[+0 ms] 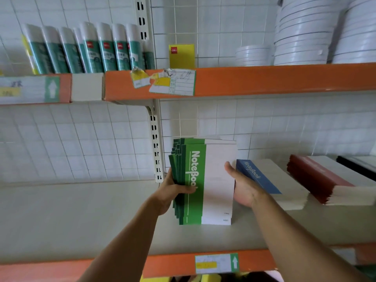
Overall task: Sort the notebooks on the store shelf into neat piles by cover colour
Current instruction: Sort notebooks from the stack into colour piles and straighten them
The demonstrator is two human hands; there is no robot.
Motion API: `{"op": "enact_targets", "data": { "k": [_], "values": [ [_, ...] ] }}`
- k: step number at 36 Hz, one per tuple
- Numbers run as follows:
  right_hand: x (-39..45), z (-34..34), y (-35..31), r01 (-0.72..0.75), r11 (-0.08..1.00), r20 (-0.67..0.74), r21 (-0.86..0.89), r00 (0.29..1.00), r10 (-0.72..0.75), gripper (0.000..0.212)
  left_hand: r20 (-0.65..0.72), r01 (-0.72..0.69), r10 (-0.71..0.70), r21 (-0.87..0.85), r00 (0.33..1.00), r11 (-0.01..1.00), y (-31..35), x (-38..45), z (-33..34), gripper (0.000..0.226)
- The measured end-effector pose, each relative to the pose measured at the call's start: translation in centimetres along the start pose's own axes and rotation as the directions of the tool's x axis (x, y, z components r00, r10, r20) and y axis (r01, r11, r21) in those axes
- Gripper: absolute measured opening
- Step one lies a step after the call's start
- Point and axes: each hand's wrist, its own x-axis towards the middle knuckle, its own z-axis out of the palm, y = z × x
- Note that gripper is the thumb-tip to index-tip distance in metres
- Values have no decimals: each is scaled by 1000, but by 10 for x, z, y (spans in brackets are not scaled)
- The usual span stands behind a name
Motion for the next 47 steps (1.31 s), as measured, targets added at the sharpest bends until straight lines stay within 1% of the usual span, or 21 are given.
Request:
{"op": "enact_targets", "data": {
  "k": [1, 2, 4, 7, 10, 12, 13, 14, 15, 16, 18, 19, 20, 22, 25, 31, 35, 38, 40, 44, 47],
  "values": [
    [-1, 2, -1, 9, 1000, 16, 30, 1000, -9, 70, 4, -17, 17, -9, 1000, 1000, 1, -1, 0, 76],
    [-4, 5, -2, 34, 999, 48, 37, 998, -35, 59, 4, -32, 33, -22, 999, 999, 1, -2, 0, 78],
    [-7, 8, -3, 75, 997, 74, -14, 995, -73, 68, -23, -42, 41, -65, 999, 997, 4, -3, 4, 79],
    [-6, 14, -4, 92, 987, 26, -130, 996, -89, 88, -65, -45, 39, -95, 997, 995, 3, -2, 9, 74],
    [-1, 22, -8, 139, 958, -129, -250, 976, -175, 112, -105, -27, 15, -116, 994, 993, -4, 2, 5, 78],
    [-2, 35, -20, 202, 903, -299, -379, 897, -326, 107, -94, -16, 6, -105, 996, 994, -5, 3, 2, 76],
    [-2, 43, -28, 247, 823, -349, -512, 815, -462, 101, -86, -14, 6, -94, 996, 995, -5, 4, 2, 74],
    [-4, 53, -36, 254, 680, -318, -688, 736, -597, 94, -78, -12, 5, -87, 997, 996, -5, 4, 1, 73],
    [-8, 63, -43, 235, 492, -221, -838, 678, -701, 87, -73, -13, 7, -83, 997, 996, -5, 4, 1, 73],
    [-12, 74, -49, 211, 287, -86, -934, 649, -756, 85, -70, -16, 10, -80, 997, 997, -5, 4, 1, 74],
    [-16, 94, -57, 156, -69, 158, -985, 682, -714, 86, -66, -25, 21, -61, 998, 998, -5, 2, 2, 80],
    [-14, 99, -57, 141, -179, 225, -974, 718, -658, 86, -61, -31, 28, -46, 998, 998, -4, 1, 2, 82],
    [-13, 106, -59, 135, -240, 256, -961, 757, -601, 85, -56, -37, 36, -32, 998, 999, -3, 0, 2, 83],
    [-11, 112, -59, 147, -253, 259, -956, 827, -499, 86, -40, -44, 43, -14, 998, 999, -2, -2, 2, 81],
    [-15, 111, -56, 158, -280, 265, -947, 878, -398, 92, -16, -56, 56, 7, 998, 998, 4, -5, 1, 79],
    [-25, 115, -52, 151, -380, 306, -913, 869, -390, 95, 38, -113, 112, 26, 993, 993, 21, -7, 7, 71],
    [-23, 120, -55, 144, -324, 267, -935, 887, -377, 92, 19, -97, 97, 14, 995, 995, 17, -8, 6, 82],
    [-23, 123, -56, 180, -367, 290, -912, 918, -270, 92, 22, -106, 105, 48, 994, 993, 14, -7, 8, 92],
    [-24, 124, -59, 195, -366, 291, -910, 929, -228, 94, 20, -107, 106, 43, 994, 993, 12, -8, 9, 92],
    [-24, 113, -62, 152, -302, 245, -941, 923, -298, 92, 1, -120, 120, 10, 993, 993, 6, -9, 10, 87],
    [-24, 105, -65, 146, -296, 226, -944, 940, -256, 92, -14, -120, 120, -17, 993, 993, 5, -9, 12, 87]
  ]
}}
